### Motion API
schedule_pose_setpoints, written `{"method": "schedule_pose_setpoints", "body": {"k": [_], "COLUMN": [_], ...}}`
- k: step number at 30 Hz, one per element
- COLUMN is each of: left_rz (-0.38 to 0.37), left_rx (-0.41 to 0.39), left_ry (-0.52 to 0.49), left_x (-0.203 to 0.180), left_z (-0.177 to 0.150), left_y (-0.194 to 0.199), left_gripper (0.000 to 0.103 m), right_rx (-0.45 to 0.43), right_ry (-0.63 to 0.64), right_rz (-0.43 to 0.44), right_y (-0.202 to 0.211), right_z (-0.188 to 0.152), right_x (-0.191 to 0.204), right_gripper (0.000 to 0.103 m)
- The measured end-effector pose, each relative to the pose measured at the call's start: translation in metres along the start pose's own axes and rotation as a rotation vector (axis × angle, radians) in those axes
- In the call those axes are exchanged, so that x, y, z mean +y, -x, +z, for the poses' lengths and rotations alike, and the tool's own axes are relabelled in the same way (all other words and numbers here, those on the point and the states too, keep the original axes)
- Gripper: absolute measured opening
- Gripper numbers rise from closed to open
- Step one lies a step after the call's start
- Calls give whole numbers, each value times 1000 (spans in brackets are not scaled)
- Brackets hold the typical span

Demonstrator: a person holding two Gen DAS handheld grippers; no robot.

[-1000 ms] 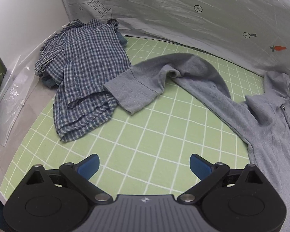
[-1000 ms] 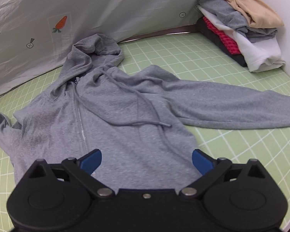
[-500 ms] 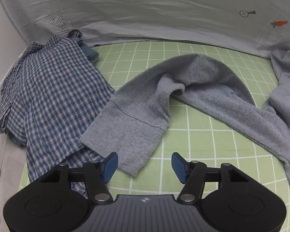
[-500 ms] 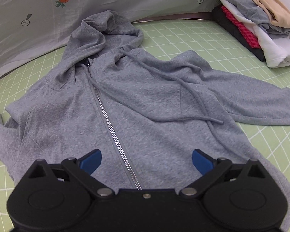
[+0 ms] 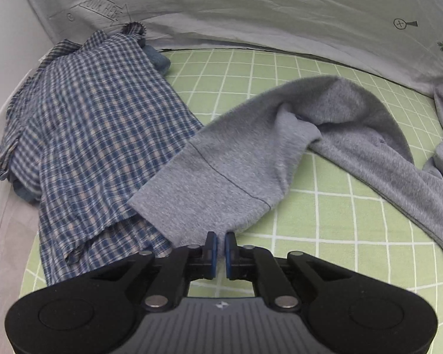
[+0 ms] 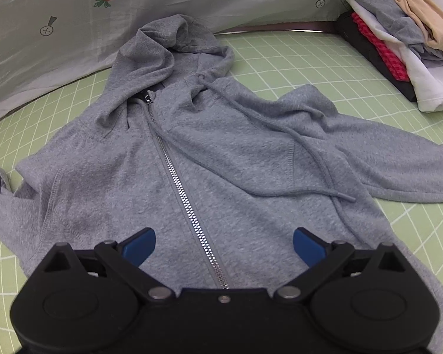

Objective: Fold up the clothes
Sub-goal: 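Grasp the hoodie sleeve cuff with the left gripper and pull it straight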

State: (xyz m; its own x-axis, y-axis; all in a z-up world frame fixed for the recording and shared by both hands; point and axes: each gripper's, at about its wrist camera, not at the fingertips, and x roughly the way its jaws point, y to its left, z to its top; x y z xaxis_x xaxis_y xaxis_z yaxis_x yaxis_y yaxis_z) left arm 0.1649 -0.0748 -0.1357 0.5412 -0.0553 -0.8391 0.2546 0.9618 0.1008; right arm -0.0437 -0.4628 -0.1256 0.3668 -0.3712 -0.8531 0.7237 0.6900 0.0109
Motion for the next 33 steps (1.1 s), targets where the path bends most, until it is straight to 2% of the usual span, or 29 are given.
{"method": "schedule_pose_setpoints", "body": {"k": [5, 10, 14, 21, 27, 30, 33], "left_rz": [52, 101, 139, 190, 250, 239, 225], "left_rx": [-34, -16, 14, 28, -21, -33, -4], "left_ry": [30, 98, 143, 158, 172, 189, 176], "left_x": [24, 51, 70, 108, 145, 155, 154], "left_z": [-32, -73, -111, -159, -171, -170, -171], "left_y": [42, 73, 88, 105, 125, 129, 123], "left_gripper": [6, 6, 6, 5, 5, 5, 6], "right_rx": [-12, 9, 27, 43, 51, 52, 52], "right_ry": [-11, -13, -13, -34, -25, -16, -5], "right_rz": [34, 63, 77, 72, 72, 73, 76], "right_y": [15, 27, 35, 47, 57, 62, 65], "right_z": [-15, -40, -60, -95, -122, -128, -129], "right_x": [-3, -5, -5, 6, 19, 22, 23], "right_gripper": [101, 101, 101, 101, 101, 101, 101]}}
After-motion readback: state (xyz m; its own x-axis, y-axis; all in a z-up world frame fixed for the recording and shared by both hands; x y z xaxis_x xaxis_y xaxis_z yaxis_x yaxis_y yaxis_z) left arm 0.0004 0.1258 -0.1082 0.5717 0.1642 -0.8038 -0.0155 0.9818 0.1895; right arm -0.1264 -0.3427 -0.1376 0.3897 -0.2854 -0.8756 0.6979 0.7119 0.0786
